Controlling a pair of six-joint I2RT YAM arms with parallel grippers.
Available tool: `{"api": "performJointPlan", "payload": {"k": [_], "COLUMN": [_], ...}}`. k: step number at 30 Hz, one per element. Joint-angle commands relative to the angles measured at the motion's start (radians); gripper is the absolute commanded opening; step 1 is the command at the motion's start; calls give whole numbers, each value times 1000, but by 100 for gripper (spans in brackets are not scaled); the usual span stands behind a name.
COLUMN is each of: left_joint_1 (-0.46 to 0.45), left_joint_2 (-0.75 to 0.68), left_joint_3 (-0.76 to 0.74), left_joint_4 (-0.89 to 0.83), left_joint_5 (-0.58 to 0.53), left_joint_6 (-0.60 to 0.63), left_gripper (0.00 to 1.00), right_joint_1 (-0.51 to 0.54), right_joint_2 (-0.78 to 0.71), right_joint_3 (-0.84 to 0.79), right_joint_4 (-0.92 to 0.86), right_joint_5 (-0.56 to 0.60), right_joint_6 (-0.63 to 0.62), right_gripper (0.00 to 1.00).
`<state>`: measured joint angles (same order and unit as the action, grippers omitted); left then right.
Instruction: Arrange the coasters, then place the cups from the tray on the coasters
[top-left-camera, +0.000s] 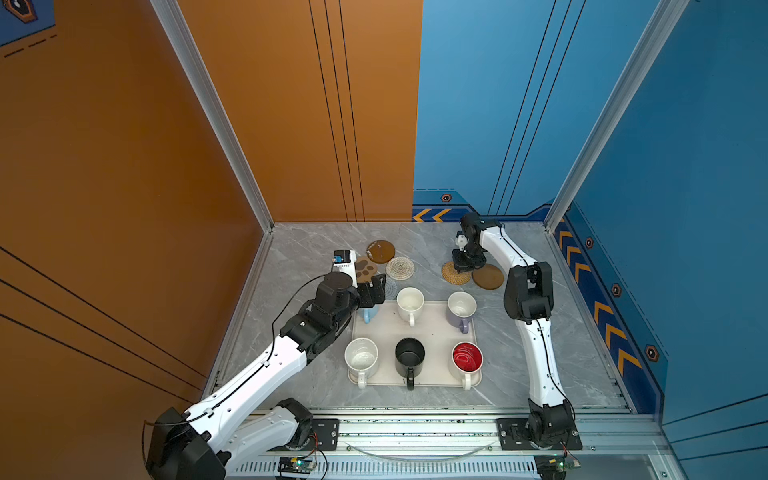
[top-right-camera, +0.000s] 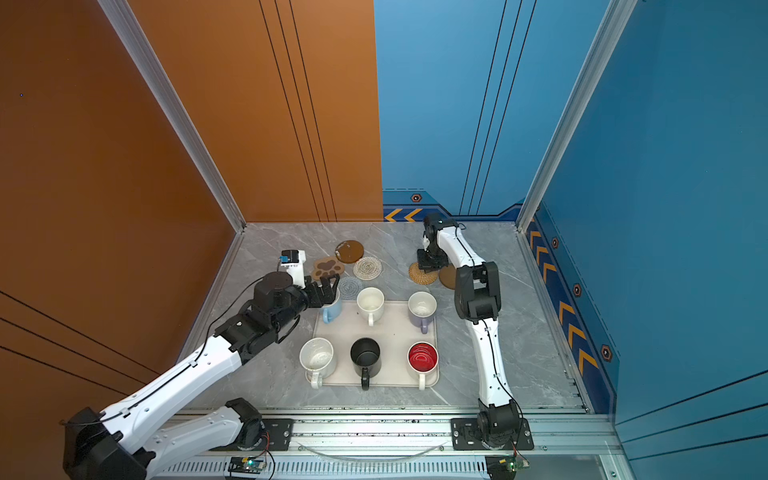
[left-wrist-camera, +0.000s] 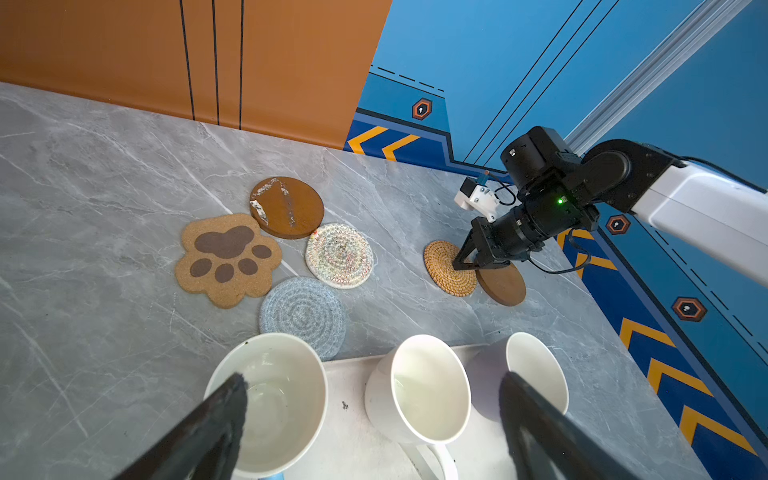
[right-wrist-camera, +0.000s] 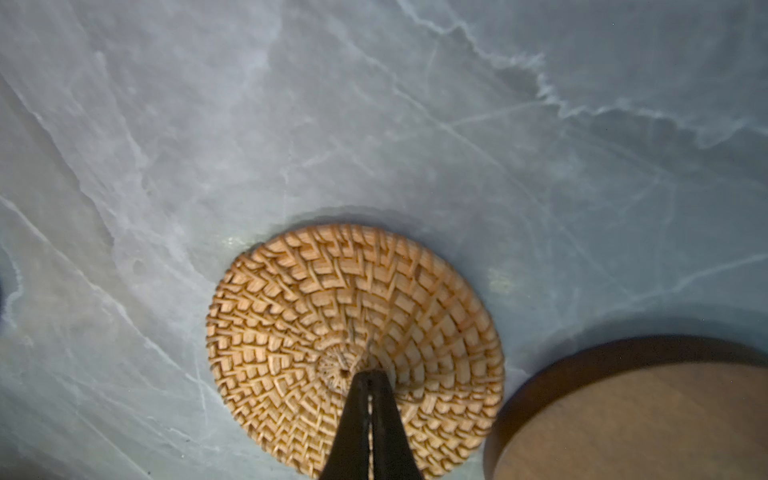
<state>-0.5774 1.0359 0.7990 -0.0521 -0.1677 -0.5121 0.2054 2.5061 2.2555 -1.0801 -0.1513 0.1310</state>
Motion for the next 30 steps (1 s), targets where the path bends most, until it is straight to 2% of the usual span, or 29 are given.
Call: {"api": "performJointPlan", "payload": {"k": [1, 8, 13, 19, 23, 30], "left_joint_1": [-13, -16, -17, -16, -8, 62], "left_joint_2": [-16, -20, -23, 3, 78, 357], "left_joint_3": [11, 11, 10, 49, 161, 527], "left_joint_4": [-3, -3, -6, -71, -199, -451], "left_joint_5": [-20, -27, -33, -102, -150, -136], "left_joint_6": [21, 24, 24, 23, 84, 243], "left_gripper": [95, 95, 95, 93, 91, 87], "right_joint_1": [0, 3, 14, 32, 55, 90], "right_joint_2": [23, -23, -69, -102, -123, -187], "right_joint_3": [-48, -36, -28, -10, -2, -19], "right_joint_4": [-77, -8, 61, 98, 101, 103], "right_joint_5": [70, 6, 19, 20, 17, 23], "right_joint_6": [7, 21, 29, 44, 44, 50], "right_gripper": [0, 0, 3, 4, 4, 4]}}
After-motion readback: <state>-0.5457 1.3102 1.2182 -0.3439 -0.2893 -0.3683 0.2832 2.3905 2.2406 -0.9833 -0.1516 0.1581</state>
